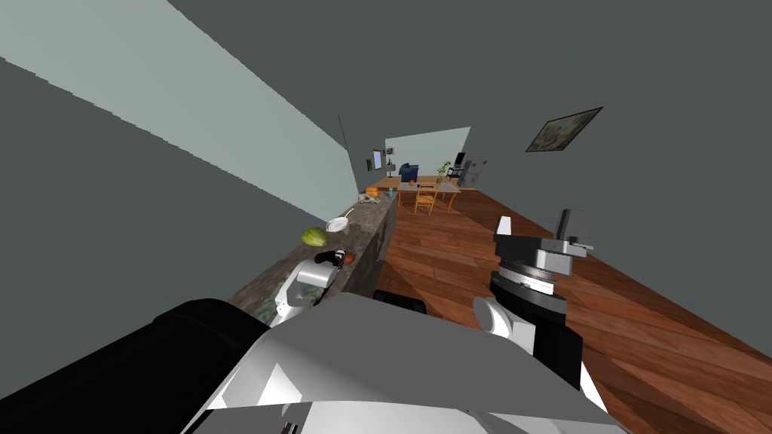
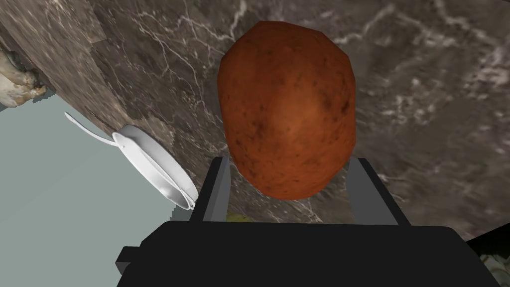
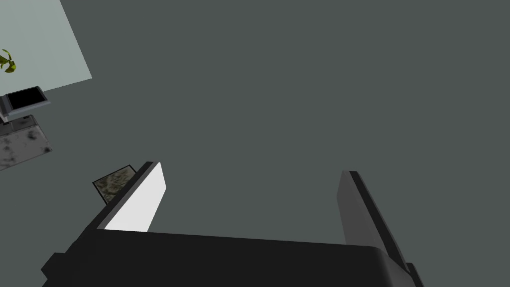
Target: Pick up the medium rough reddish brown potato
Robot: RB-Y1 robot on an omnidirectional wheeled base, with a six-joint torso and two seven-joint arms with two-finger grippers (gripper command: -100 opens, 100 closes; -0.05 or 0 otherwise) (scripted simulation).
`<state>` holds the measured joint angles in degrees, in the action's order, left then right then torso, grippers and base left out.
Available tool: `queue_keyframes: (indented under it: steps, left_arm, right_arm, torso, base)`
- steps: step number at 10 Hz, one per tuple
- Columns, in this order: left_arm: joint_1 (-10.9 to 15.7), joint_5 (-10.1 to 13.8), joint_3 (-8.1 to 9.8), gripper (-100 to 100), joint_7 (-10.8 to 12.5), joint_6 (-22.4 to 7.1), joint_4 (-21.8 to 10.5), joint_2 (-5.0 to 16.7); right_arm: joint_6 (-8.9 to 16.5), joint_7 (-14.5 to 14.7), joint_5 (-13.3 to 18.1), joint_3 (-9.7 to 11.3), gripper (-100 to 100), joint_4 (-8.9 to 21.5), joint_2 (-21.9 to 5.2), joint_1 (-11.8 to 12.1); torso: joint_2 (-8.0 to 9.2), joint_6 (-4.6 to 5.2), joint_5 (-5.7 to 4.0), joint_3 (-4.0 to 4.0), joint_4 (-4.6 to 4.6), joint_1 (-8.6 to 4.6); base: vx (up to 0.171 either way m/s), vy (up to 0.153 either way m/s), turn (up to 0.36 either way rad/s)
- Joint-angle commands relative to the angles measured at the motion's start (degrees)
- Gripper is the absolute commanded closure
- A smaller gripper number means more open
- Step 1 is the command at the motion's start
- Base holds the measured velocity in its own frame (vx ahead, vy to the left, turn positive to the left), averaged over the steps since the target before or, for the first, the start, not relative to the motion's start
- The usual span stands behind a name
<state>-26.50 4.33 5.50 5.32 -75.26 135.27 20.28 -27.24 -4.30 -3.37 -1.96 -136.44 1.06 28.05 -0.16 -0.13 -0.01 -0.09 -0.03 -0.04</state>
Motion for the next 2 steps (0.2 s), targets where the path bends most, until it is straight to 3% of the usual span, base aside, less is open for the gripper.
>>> queue_keyframes:
  steps: [1,2]
  left_arm:
    - [0.0,0.0,0.00,100,0.0,0.0,0.0,0.0]
    - [-0.1,0.0,0.01,0,0.0,-0.2,0.1,0.0]
  right_arm:
    - [0.0,0.0,0.0,0.0,0,0.0,0.0,0.0]
    - [0.0,0.0,0.0,0.0,0,0.0,0.0,0.0]
  torso:
    - [0.00,0.00,0.00,0.00,0.00,0.00]
    - [-0.02,0.01,0.01,-0.01,0.00,0.03]
  base:
    - [0.000,0.000,0.000]
    - [0.000,0.000,0.000]
